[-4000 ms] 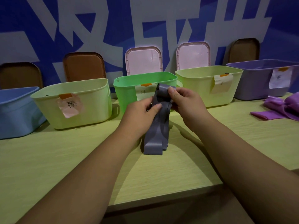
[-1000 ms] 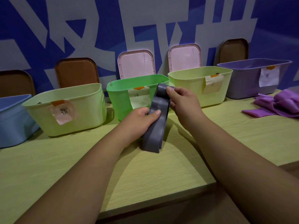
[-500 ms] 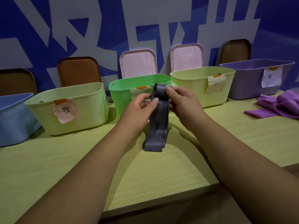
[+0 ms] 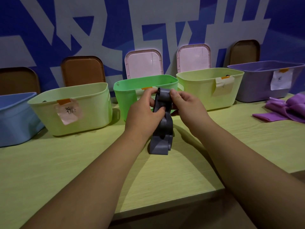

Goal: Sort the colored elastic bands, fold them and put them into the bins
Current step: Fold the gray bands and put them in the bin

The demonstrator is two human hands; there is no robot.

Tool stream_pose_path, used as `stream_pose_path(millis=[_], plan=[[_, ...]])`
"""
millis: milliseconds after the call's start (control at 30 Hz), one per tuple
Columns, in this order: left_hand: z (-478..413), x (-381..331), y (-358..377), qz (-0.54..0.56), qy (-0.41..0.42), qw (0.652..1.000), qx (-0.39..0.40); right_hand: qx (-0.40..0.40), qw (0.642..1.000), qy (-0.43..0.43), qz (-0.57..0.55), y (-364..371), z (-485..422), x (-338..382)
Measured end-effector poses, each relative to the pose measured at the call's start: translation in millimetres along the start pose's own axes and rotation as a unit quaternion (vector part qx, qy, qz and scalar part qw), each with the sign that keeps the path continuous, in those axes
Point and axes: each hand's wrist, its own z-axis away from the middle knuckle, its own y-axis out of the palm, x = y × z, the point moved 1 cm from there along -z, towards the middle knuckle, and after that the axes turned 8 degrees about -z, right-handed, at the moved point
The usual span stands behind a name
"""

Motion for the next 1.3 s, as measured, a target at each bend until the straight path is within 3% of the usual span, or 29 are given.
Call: stream_pose_path(millis=[200, 467, 733, 1000, 1300], plan=[[0.5, 5.7, 1.5, 0.063, -0.038, 0.997, 0.016, 0.015, 0.996, -0.006, 0.085, 2.5, 5.0, 1.9], [-0.9, 7.8, 0.7, 0.164, -0.074, 0.982, 0.06, 0.027, 0.997, -0.02, 0.073, 1.1, 3.3, -1.1], [-5.4, 11.1, -2.6, 0.259, -0.11, 0.954, 0.105, 0.029, 0.998, -0.041, 0.035, -1.2, 2.1, 2.7], [-8.0, 11.4, -10.4, 0.251, -0.11, 0.951, 0.142, 0.041, 0.998, -0.055, -0.005, -5.5, 4.6, 7.1], [-13.6, 19.5, -8.9, 0.303, -0.116, 0.937, 0.125, 0.09, 0.99, -0.021, -0.107, -6.0, 1.6, 3.6]])
